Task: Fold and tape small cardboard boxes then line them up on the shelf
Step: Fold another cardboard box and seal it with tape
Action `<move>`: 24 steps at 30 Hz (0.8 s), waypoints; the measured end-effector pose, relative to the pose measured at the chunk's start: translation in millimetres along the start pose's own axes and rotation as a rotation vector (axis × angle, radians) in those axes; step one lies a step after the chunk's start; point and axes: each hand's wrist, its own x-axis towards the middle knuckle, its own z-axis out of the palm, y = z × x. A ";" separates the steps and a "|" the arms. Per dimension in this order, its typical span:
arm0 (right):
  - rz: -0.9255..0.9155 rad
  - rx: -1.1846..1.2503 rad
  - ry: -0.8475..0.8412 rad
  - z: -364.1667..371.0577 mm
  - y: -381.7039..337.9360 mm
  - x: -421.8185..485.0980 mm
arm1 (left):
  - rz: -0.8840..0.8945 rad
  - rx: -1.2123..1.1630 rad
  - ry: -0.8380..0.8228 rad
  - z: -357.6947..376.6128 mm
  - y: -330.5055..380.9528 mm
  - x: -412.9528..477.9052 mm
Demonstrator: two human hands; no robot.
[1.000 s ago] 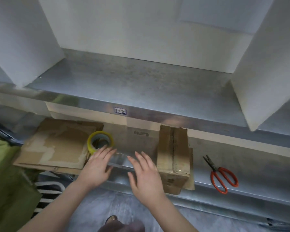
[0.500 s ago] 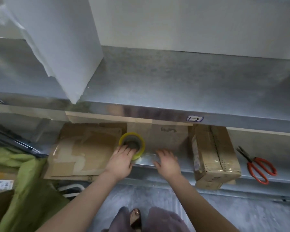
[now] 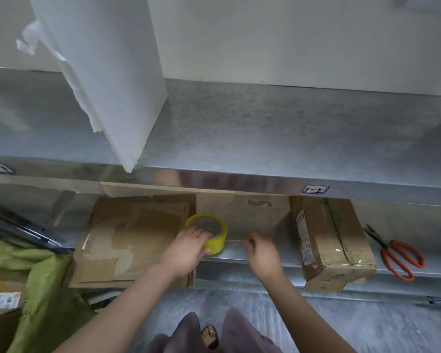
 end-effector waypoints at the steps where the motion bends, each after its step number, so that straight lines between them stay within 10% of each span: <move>1: 0.022 0.040 0.021 -5.6 -2.7 -7.4 | 0.009 -0.094 -0.015 -8.7 2.7 -3.7; 6: -0.029 0.096 0.010 -50.4 -21.0 -35.4 | 0.007 -0.446 -0.065 -47.8 21.1 -26.5; 24: 0.134 0.534 -0.143 -189.4 77.0 -100.2 | 0.098 -0.489 0.192 -56.1 174.8 -34.4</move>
